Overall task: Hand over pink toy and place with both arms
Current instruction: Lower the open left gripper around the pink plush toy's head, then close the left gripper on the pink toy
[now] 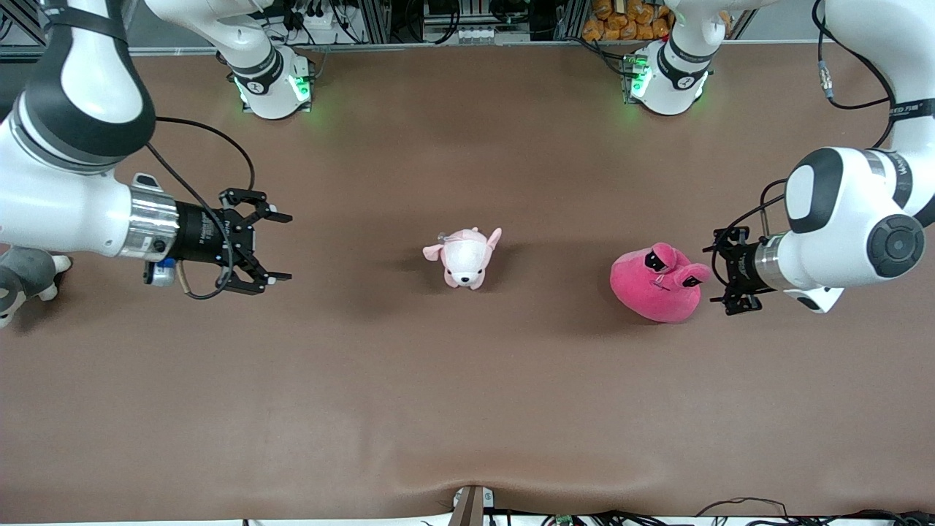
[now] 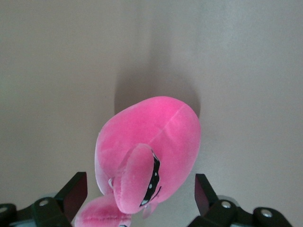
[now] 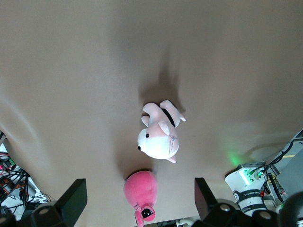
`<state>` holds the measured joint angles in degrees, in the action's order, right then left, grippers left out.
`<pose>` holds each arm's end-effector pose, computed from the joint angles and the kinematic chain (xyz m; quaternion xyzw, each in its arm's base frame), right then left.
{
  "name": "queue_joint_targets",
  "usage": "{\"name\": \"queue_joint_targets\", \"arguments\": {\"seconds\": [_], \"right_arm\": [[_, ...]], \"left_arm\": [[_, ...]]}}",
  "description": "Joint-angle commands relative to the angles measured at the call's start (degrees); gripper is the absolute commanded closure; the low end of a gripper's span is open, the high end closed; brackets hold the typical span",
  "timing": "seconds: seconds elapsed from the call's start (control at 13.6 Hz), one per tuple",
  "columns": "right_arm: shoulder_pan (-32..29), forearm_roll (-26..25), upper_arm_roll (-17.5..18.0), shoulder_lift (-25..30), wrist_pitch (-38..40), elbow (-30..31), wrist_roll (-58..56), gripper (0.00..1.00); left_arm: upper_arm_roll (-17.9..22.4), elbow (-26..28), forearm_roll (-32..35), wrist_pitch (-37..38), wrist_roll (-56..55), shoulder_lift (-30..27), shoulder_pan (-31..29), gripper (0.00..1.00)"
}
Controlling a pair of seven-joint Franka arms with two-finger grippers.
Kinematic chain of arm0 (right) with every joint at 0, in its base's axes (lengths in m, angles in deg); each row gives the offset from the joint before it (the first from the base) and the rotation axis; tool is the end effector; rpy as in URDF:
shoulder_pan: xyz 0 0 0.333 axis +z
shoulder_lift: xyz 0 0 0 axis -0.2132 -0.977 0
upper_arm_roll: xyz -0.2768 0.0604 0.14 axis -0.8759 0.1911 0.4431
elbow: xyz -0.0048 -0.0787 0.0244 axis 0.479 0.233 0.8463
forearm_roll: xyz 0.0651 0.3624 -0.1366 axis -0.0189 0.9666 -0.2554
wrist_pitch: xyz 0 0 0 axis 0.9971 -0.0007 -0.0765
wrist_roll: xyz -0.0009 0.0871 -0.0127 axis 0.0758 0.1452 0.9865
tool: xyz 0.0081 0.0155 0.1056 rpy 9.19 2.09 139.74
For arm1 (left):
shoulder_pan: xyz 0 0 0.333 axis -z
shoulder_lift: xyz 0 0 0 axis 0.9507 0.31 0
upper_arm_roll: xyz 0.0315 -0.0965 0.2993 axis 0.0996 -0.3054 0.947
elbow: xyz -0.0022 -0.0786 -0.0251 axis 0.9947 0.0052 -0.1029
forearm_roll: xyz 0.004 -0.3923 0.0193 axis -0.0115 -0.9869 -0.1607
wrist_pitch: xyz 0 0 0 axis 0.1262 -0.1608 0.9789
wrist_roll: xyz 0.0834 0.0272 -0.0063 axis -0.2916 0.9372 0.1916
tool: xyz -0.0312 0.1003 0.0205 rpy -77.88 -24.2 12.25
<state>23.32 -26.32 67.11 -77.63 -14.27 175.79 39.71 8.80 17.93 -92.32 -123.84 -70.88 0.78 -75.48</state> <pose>0.6146 0.1436 0.5046 -0.6707 0.6654 0.2785 0.1725 0.6178 -0.0657 0.3692 -0.6703 -0.7316 0.1128 0.0522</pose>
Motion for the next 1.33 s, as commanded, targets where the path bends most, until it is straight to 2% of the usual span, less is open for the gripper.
{"name": "queue_joint_targets", "arguments": {"seconds": [0.0,0.29,0.44,0.74,0.96,1.25], "right_arm": [[-0.64,0.16,0.38,1.89,0.04,2.23,-1.02,0.0],[-0.64,0.16,0.47,1.89,-0.05,2.67,-1.37,0.0],[-0.64,0.16,0.38,1.97,-0.05,2.93,-1.37,0.0],[-0.64,-0.28,0.38,1.97,0.04,3.11,-1.37,0.0],[-0.64,-0.72,0.38,1.97,0.04,3.11,-1.37,0.0],[-0.64,-0.81,0.38,1.97,0.04,3.11,-1.46,0.0]], "left_arm": [[-0.49,1.57,-0.26,-1.58,1.21,-0.53,-0.25,0.0],[-1.28,3.5,-0.26,-3.25,1.21,-0.44,-0.25,0.0],[-1.28,3.59,-0.7,-3.43,1.21,-0.35,-0.25,0.22],[-1.28,3.33,-2.54,-3.78,1.22,-0.35,-0.33,0.76],[-1.28,3.07,-2.63,-3.78,1.21,-0.35,-0.33,1.0],[-1.19,2.19,-4.13,-3.78,1.3,-0.35,-0.77,1.0]]}}
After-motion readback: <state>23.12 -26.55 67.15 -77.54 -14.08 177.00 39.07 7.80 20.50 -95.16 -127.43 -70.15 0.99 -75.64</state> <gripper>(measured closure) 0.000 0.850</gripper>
